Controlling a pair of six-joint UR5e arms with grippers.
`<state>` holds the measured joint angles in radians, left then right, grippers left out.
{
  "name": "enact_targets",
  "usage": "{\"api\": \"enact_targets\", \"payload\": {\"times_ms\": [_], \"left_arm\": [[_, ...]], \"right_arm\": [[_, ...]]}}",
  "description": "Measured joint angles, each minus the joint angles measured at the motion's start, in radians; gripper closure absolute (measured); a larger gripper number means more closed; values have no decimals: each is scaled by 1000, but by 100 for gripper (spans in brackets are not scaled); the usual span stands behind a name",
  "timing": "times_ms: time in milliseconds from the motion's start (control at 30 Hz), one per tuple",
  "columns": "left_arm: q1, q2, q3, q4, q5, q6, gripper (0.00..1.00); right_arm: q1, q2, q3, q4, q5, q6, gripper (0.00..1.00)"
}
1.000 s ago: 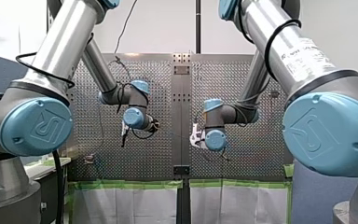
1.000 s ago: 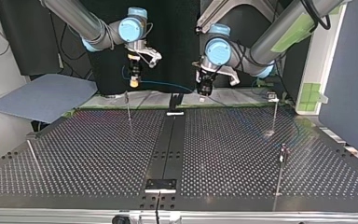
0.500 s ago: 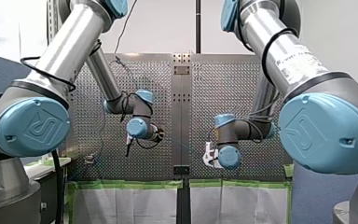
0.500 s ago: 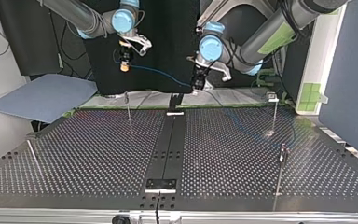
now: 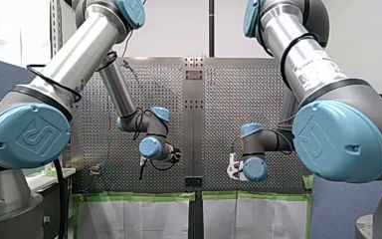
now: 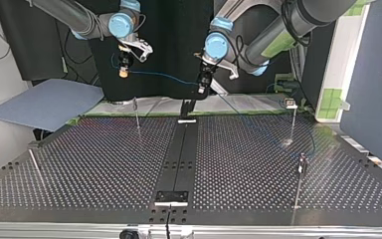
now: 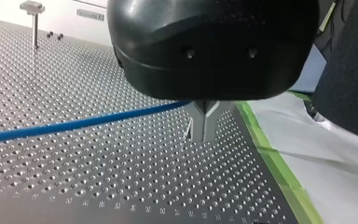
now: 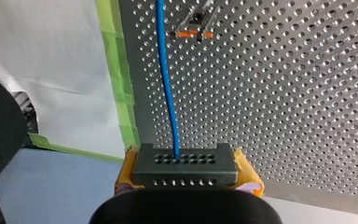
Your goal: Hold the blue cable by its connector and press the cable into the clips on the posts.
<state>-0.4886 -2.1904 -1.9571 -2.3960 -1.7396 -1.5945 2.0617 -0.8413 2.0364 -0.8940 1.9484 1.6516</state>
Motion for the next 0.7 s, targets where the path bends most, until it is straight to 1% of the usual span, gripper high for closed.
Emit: {"api": "enact_targets", "payload": {"times_ms": [67, 167, 333, 467, 567, 700], "left_arm": [[-7, -1, 0, 2, -2, -5, 100], [-20, -11, 7, 5, -8, -13, 100], [-45, -49, 42, 8, -22, -25, 100], [-65, -79, 75, 16, -35, -47, 100], [-80, -87, 96, 19, -51, -60, 100], [-94, -103, 120, 19, -63, -70, 100]], "right_arm": [[-19, 0, 0, -3, -19, -15, 100], [-43, 0, 1, -4, -43, -32, 100], [-83, 1, 1, -17, -84, -42, 100], [-123, 1, 1, -44, -124, -49, 100], [-142, 2, 1, -71, -156, -52, 100], [-155, 3, 1, -90, -195, -53, 100]]}}
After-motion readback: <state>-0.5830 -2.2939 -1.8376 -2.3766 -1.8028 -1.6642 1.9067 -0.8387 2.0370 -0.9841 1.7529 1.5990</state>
